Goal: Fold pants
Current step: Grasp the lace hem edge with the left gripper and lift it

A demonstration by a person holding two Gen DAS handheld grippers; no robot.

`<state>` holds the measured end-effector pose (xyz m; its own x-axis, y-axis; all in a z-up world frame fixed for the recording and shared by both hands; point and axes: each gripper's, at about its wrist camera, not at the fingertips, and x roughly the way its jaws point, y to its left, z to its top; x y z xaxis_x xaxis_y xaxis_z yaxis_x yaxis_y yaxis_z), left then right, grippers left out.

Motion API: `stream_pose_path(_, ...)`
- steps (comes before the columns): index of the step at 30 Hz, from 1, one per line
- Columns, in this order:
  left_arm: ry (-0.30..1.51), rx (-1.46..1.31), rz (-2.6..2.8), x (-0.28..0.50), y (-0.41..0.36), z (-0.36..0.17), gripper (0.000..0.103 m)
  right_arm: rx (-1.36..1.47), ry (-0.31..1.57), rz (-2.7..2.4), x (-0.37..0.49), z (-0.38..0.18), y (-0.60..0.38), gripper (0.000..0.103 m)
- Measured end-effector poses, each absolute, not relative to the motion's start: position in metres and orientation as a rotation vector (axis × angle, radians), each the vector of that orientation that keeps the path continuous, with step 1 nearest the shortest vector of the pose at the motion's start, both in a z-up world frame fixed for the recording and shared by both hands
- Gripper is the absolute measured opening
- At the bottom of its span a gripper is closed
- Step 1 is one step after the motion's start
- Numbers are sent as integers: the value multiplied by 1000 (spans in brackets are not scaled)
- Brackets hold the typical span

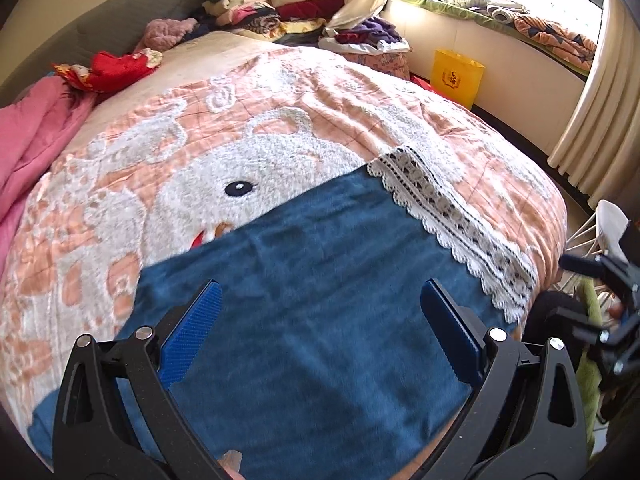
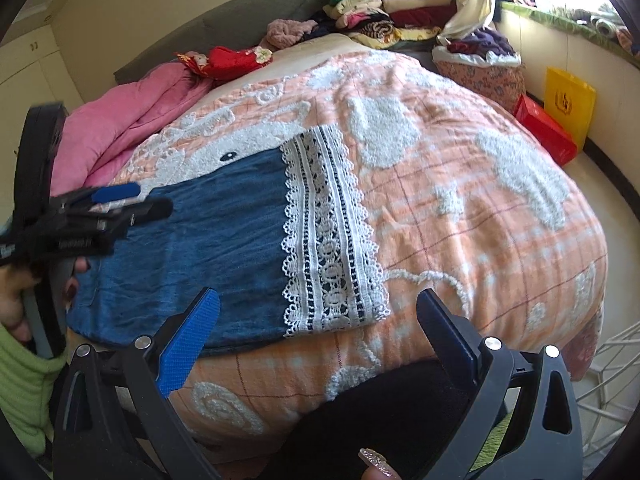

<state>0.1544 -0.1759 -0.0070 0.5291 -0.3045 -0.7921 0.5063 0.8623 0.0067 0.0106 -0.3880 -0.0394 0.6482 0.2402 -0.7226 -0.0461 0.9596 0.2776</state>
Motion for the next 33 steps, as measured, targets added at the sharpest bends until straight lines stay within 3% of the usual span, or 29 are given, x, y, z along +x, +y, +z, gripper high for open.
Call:
stream_pose_path(19,968,202,-640,256,-220,-28,93,372,910,161,36,-68,-396,98)
stream_pose_path(20,974,197,-651,258,-221,-31,93,376,911,168,37,-69,-396,96)
stream_pose_path(21,983,190,-673,260,-226,-34,93,379,909,184,38,-70,-395,84)
stream_pose_path(23,1004,181,-702,263,-232,-40,93,368,903,190,39,-70,-392,80)
stream_pose_path(28,1050,180,-760,267,-244,-59,59,425,880,221,44,-73,-398,79)
stream_pose_path(30,1050,180,-768,268,-246,-63,58,451,869,240,45,-73,-400,78)
stream_pose_path(33,1043,159,-798,265,-245,-61,57,475,855,275,46,-72,-402,66)
